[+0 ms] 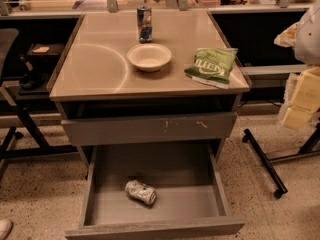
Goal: Pick redbull can from middle drawer and place on counter
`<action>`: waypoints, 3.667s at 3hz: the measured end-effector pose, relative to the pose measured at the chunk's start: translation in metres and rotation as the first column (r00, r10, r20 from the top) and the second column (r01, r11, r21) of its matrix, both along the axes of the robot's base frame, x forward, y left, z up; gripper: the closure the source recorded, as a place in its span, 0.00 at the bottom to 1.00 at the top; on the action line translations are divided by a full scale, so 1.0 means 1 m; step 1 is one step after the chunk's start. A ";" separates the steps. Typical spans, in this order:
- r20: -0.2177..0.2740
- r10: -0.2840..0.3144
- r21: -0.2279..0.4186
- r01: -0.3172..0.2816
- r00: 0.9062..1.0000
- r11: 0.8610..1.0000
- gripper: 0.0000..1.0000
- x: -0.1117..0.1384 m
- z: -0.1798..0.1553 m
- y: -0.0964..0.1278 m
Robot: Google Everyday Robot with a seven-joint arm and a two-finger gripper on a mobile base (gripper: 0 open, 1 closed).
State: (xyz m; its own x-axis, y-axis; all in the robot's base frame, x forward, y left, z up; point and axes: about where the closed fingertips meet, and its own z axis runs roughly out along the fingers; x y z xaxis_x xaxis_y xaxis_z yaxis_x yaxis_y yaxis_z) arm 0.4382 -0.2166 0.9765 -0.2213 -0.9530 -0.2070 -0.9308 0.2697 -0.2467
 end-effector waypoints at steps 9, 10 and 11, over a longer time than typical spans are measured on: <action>-0.256 0.019 0.025 -0.013 0.966 1.000 0.00 0.015 -0.292 0.112; -0.263 0.018 0.030 -0.011 0.965 0.999 0.00 0.016 -0.299 0.113; -0.266 0.030 0.066 -0.012 0.964 0.998 0.00 0.017 -0.307 0.116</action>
Offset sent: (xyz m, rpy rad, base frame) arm -0.0045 0.0285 -0.0509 0.0263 0.0424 -0.0127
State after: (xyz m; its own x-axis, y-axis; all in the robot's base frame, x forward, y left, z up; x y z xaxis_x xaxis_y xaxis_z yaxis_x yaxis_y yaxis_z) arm 0.4547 -0.1005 0.6691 -0.2567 -0.9448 -0.2037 -0.9661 0.2565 0.0278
